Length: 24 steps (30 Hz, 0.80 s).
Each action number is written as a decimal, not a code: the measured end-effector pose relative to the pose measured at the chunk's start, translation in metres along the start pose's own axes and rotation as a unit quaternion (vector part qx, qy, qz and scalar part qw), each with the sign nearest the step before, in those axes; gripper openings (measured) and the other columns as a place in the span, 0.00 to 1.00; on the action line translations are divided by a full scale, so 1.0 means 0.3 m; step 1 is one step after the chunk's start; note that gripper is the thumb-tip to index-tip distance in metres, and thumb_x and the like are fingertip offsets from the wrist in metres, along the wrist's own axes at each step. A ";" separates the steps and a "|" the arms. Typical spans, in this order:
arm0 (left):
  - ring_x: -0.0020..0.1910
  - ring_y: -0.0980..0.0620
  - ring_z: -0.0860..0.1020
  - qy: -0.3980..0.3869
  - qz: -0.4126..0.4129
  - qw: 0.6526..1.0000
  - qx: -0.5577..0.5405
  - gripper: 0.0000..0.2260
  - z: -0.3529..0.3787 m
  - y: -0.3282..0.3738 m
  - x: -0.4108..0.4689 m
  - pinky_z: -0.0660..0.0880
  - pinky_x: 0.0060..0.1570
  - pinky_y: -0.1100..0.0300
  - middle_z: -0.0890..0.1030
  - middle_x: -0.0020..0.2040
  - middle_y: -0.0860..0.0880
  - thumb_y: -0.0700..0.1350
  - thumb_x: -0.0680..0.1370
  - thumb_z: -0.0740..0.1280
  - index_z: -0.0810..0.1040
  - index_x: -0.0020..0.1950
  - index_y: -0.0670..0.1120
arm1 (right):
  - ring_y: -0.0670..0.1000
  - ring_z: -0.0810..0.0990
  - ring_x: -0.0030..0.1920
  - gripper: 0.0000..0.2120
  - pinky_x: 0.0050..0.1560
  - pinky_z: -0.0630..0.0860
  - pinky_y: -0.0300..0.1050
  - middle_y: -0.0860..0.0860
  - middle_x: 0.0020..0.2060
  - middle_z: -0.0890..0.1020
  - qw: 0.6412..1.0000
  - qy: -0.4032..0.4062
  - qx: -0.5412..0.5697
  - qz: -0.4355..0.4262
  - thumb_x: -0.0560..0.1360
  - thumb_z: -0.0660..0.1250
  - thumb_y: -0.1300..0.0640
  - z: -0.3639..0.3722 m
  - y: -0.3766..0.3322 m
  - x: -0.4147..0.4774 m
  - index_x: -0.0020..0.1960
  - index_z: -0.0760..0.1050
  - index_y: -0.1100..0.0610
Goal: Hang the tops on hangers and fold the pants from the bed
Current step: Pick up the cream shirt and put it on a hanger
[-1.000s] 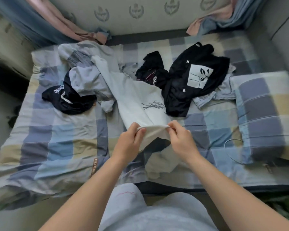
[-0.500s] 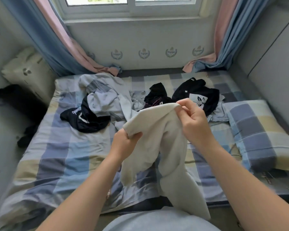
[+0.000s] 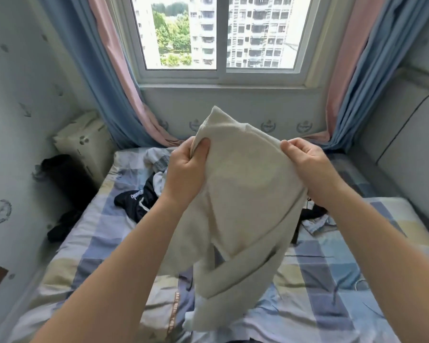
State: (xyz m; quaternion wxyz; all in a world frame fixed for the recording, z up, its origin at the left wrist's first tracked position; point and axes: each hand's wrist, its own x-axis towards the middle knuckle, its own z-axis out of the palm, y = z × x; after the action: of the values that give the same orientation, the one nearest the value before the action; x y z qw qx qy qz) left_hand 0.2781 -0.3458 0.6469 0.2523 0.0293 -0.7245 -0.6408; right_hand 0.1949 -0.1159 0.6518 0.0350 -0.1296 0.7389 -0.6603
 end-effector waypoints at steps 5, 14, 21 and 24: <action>0.37 0.57 0.72 -0.071 0.084 0.994 0.021 0.10 -0.023 0.154 0.009 0.70 0.39 0.64 0.75 0.36 0.55 0.45 0.82 0.64 0.80 0.42 0.52 | 0.49 0.83 0.57 0.34 0.51 0.81 0.44 0.46 0.57 0.84 0.980 -0.197 0.016 0.004 0.66 0.75 0.31 0.083 0.000 -0.019 0.66 0.74 0.46; 0.44 0.57 0.78 -0.131 0.182 0.966 0.131 0.07 -0.042 0.235 0.027 0.73 0.47 0.62 0.83 0.44 0.53 0.43 0.82 0.65 0.83 0.52 0.48 | 0.54 0.86 0.46 0.12 0.44 0.82 0.45 0.54 0.44 0.87 0.978 -0.151 0.110 -0.093 0.65 0.78 0.53 0.263 0.056 -0.140 0.46 0.85 0.55; 0.41 0.60 0.75 -0.071 0.171 0.975 0.125 0.07 -0.081 0.253 0.072 0.70 0.44 0.67 0.82 0.42 0.50 0.42 0.82 0.64 0.83 0.52 0.48 | 0.54 0.81 0.44 0.06 0.48 0.78 0.54 0.55 0.39 0.85 0.986 -0.130 -0.050 0.095 0.68 0.70 0.60 0.297 0.413 -0.161 0.41 0.80 0.63; 0.40 0.59 0.74 -0.059 0.156 0.979 0.121 0.08 -0.099 0.239 0.103 0.70 0.43 0.67 0.81 0.41 0.49 0.43 0.83 0.64 0.83 0.51 0.46 | 0.54 0.84 0.53 0.05 0.58 0.79 0.53 0.53 0.47 0.87 0.979 -0.141 -0.074 0.129 0.78 0.69 0.64 0.274 0.475 -0.171 0.48 0.83 0.58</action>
State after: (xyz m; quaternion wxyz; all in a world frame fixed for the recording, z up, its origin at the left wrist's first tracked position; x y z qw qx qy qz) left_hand 0.2834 -0.3715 0.7263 0.3003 -0.0918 -0.8059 -0.5020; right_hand 0.2421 -0.1698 0.4949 0.2142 -0.1274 0.7840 -0.5685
